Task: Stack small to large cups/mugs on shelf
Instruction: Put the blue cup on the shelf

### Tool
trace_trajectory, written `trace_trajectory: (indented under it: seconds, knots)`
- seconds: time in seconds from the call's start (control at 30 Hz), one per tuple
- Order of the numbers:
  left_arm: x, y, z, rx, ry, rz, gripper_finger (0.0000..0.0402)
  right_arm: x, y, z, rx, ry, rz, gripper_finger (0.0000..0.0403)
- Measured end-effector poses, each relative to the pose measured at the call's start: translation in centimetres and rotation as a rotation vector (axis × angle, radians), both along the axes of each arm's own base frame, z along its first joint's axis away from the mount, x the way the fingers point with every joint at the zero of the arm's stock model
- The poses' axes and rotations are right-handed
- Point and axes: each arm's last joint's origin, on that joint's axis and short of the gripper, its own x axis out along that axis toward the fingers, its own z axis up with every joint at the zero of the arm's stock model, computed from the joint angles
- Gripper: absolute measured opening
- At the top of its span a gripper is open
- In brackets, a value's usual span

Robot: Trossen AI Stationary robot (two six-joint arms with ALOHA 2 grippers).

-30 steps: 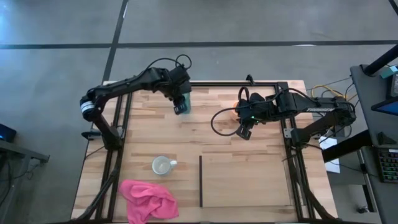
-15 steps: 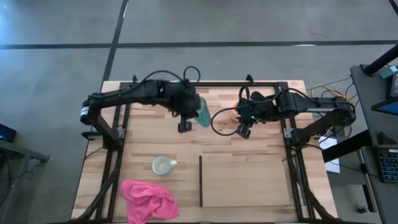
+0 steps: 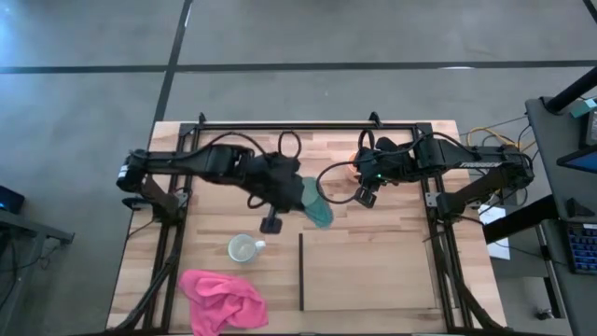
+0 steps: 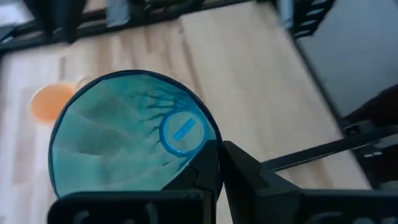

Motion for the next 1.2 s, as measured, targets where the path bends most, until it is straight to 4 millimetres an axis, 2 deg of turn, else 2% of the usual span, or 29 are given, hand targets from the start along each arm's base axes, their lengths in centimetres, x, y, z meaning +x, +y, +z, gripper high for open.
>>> trace_trajectory:
  seconds: [0.3, 0.57, 0.97, 1.2]
  knots:
    - [0.7, -3.0, -0.7, -0.062, -0.012, -0.078, 0.0000, 0.0, 0.0, 0.0, -0.006, 0.005, 0.012, 0.0086]
    - [2.6, -6.2, -2.4, -0.103, 0.006, -0.181, 0.0000, 0.0, 0.0, 0.0, -0.022, 0.016, 0.043, 0.0083]
    - [5.5, -10.1, -4.9, -0.205, 0.105, -0.121, 0.0000, -0.4, 0.4, 0.2, 0.096, 0.016, 0.108, 0.0073]
    - [6.9, -10.8, -6.6, -0.232, 0.190, -0.059, 0.0000, -0.6, 1.3, 0.1, 0.214, 0.037, 0.180, 0.0074]
